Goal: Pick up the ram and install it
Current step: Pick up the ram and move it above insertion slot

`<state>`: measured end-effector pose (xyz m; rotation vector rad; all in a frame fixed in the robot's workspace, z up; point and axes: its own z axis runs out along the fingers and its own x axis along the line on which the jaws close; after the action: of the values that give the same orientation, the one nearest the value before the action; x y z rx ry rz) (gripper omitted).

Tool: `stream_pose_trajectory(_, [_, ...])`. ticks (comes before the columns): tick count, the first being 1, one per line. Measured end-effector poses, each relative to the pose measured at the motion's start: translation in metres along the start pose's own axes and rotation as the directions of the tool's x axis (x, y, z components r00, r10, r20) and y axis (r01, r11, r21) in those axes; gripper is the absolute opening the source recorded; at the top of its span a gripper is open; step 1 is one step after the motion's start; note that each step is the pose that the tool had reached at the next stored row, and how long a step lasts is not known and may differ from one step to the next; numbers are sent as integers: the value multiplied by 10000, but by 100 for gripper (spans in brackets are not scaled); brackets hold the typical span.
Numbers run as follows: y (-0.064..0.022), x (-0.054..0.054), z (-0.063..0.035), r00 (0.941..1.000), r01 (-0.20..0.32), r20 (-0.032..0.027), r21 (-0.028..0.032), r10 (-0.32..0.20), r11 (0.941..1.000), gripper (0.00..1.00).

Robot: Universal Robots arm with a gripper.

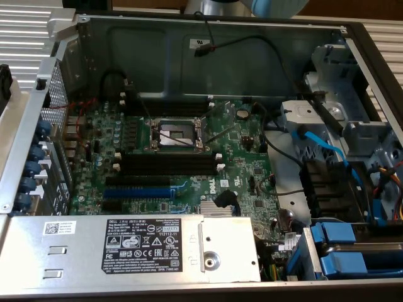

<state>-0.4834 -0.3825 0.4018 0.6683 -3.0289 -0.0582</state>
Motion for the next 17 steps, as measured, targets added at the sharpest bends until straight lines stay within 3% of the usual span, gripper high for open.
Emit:
stream_pose_trajectory(5, [0, 0, 0, 9941, 1088, -54, 29, -1087, 9941, 10])
stream_pose_trajectory(12, [-1, -2, 0, 9762, 2167, -132, 36, -2166, 9762, 10])
stream_pose_trajectory(15, [-2, -4, 0, 9662, 2573, -170, 31, -2572, 9663, 10])
stream_pose_trajectory(16, [-2, -5, 0, 9579, 2864, -197, 26, -2863, 9581, 10])
stream_pose_trajectory(17, [-3, -5, 0, 9536, 3003, -210, 23, -3002, 9538, 10])
